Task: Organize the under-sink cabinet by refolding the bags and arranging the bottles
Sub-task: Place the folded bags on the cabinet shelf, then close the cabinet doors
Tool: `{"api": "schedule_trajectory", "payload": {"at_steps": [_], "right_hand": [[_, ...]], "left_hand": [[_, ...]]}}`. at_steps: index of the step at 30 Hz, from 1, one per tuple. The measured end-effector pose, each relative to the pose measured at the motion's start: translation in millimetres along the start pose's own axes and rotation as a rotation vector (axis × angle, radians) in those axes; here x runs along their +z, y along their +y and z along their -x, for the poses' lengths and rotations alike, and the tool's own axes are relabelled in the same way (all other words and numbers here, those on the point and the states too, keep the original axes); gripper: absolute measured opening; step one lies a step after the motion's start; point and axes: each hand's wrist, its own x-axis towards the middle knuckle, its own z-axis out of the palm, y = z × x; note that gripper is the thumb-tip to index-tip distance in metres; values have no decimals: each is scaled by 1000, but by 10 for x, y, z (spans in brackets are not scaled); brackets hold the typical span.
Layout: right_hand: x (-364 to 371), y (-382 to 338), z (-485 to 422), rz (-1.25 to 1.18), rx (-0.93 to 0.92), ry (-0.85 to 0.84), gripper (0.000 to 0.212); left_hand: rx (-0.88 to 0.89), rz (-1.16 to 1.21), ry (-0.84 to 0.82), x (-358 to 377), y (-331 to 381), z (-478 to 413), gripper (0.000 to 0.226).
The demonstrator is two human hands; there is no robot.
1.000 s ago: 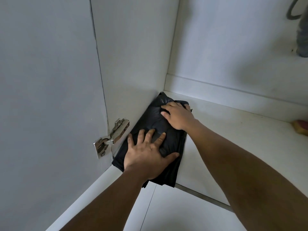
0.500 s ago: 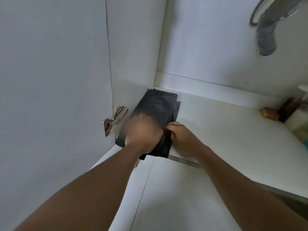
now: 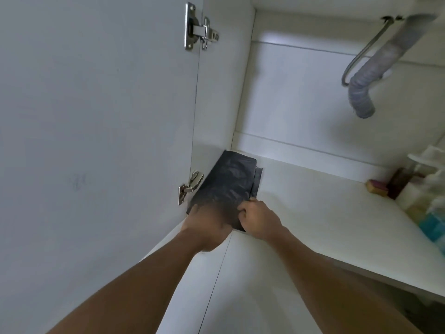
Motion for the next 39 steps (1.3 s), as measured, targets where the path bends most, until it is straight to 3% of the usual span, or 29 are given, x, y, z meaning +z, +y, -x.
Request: {"api": "schedule_trajectory", "payload": {"at_steps": [7, 13, 18, 23, 27, 31, 35, 39], "right_hand": [[-80, -35, 15, 49, 57, -155, 51], [-229, -187, 258, -168, 65, -39, 51], [-1101, -684, 335, -253, -21, 74, 43], [-2187, -1502, 560, -350, -180, 262, 40], [-2757, -2220, 837, -389, -311, 350, 38], [-3013, -2824, 1092, -411, -458, 374, 42], [-3034, -3240, 1325, -461, -507, 373, 46], [-2985, -3504, 1445, -509, -509, 363, 47]], "left_hand": [[-32, -24, -129, 16, -56, -84, 66], [-11, -43, -65, -284, 5, 138, 71], [-14, -13, 223, -1314, 248, 412, 60], [-32, -258, 576, -2670, 454, 843, 49], [-90, -418, 716, -3700, 622, 1327, 54], [-272, -582, 634, -4456, 678, 1791, 45], [-440, -462, 451, -4868, 498, 2283, 19], [-414, -344, 347, -4994, 343, 2581, 9]]}}
